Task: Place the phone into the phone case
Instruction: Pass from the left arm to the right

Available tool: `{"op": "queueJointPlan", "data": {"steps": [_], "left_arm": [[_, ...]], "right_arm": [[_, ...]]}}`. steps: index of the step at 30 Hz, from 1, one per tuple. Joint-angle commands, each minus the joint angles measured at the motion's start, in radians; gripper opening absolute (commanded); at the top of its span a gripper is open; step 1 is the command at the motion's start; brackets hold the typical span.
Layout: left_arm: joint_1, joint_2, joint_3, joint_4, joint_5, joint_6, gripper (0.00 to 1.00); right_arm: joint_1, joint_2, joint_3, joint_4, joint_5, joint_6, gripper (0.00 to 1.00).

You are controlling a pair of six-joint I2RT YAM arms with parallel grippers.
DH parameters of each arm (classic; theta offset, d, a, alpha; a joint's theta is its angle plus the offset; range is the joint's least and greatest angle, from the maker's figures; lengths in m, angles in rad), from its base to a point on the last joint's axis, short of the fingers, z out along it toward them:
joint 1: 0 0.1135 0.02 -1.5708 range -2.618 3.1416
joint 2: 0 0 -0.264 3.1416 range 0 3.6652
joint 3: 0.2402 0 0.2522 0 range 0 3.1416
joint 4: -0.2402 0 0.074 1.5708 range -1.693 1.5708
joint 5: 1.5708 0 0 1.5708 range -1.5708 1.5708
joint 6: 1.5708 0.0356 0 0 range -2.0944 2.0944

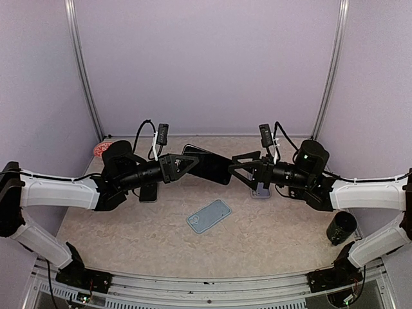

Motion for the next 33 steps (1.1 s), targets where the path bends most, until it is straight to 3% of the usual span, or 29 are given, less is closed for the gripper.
{"op": "queueJointPlan", "data": {"steps": [1, 12, 26, 33], "left_arm": [[-0.021, -0.021, 0.015, 0.151, 0.076, -0.008, 0.00], [-0.034, -0.008, 0.033, 0.149, 0.103, -0.002, 0.00], [-0.040, 0.024, 0.059, 0.173, 0.105, -0.001, 0.00], [-0.041, 0.039, 0.060, 0.205, 0.094, -0.015, 0.00]], "right_arm": [[-0.023, 0.022, -0.024, 0.047, 0.000, 0.028, 0.96], [-0.066, 0.001, -0.064, 0.097, 0.016, 0.039, 0.96], [-0.061, 0.136, -0.053, 0.378, -0.225, 0.181, 0.90], [-0.016, 0.181, -0.019, 0.414, -0.256, 0.185, 0.88]]}}
